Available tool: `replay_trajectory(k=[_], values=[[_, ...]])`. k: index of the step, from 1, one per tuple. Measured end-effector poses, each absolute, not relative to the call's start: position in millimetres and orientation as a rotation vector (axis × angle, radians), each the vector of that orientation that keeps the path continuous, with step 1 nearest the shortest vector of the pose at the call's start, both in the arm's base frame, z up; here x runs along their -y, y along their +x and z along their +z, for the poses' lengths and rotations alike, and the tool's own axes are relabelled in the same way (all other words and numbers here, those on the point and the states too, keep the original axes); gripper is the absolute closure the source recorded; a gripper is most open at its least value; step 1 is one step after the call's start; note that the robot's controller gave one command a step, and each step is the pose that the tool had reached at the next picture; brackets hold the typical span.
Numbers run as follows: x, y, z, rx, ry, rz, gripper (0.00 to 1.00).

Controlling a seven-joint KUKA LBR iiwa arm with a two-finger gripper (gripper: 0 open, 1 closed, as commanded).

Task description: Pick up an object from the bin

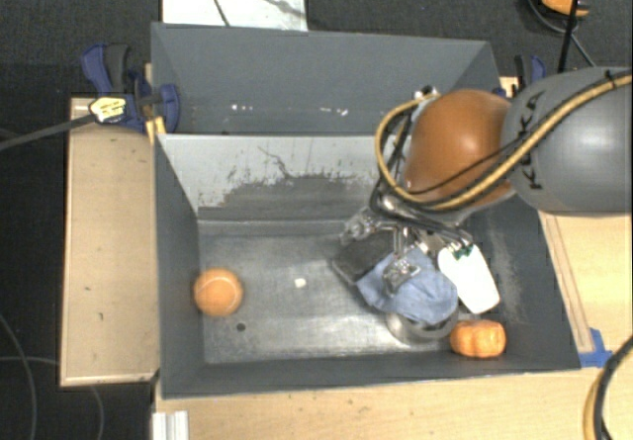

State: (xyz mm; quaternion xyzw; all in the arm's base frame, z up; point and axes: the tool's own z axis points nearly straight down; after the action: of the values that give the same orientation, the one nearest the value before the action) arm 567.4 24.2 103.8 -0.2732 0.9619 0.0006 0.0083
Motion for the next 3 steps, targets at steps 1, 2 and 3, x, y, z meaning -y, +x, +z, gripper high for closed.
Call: replay_trajectory(k=[1,2,3], values=[[-21.5,564.8,98.0,-2.973,-0.946,0.018,0.00],[-21.0,563.0,98.7,-2.984,-0.957,0.019,1.00],[-20.9,563.0,98.7,-2.984,-0.957,0.019,1.00]])
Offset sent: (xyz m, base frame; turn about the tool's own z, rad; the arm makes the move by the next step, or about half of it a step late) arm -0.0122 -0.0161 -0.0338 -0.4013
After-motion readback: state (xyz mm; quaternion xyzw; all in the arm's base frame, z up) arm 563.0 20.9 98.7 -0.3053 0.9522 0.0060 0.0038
